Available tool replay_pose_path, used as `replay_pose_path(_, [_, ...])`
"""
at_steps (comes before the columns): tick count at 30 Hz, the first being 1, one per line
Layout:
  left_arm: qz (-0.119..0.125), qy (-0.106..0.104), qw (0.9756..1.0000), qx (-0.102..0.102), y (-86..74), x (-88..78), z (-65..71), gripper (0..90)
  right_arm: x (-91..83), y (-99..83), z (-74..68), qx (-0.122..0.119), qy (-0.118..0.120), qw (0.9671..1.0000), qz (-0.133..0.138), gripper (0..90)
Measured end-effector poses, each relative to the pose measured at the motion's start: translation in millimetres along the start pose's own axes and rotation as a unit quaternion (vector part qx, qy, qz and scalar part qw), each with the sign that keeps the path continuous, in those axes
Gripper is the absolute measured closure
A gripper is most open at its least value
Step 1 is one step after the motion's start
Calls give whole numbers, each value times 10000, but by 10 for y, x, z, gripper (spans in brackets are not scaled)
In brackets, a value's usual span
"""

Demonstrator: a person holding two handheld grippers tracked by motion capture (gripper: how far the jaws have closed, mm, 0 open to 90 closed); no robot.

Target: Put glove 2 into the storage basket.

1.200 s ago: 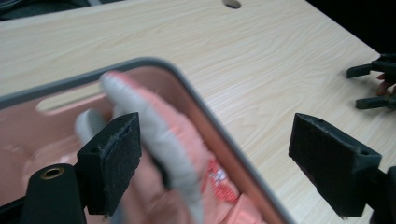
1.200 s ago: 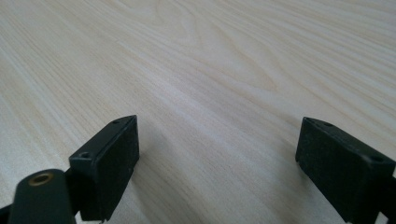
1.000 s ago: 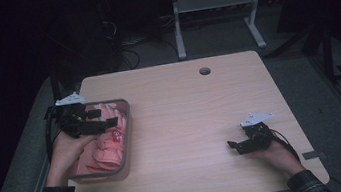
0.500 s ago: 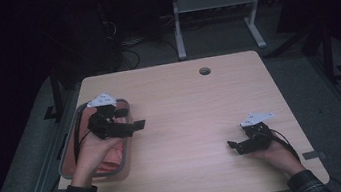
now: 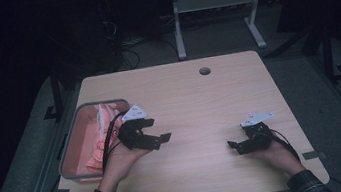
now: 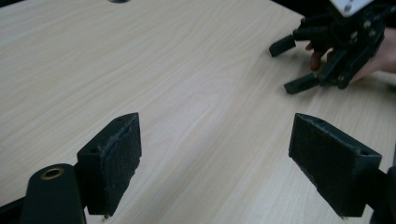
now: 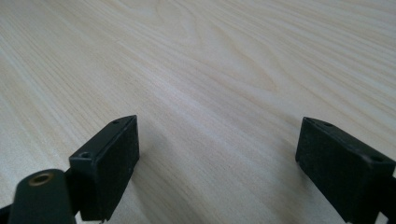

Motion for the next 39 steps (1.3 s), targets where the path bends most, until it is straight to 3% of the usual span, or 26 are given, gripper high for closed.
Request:
replay_pose_path(3, [-49,125,9998,114,-43,100,27,166,0,0,0,-1,-1,10000,0,127])
replay_pose_path(9, [-149,169,9995,242,-117,287,111,166,0,-1,0,0,0,10000,-3,127])
replay_pose_path(23, [-289,125,9991,283,-329,641,245,166,0,-1,-1,6,2,10000,-4,127])
replay_pose_path(33, [-618,124,9969,468,-462,887,325,153,0,-1,0,5,-1,10000,-5,127])
replay_pose_path(39, [-725,288,9949,636,-518,995,336,151,0,-1,-1,5,1,10000,-5,127])
Point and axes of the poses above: each handheld gripper's, and its own axes: x roughly forward along the jaws, y roughly out of its top, z roughly to its right, the point moved 9 cm from there along x, roughly forward along the jaws, and after that the axes turned 14 degrees about -z, right-handed, at the moved point
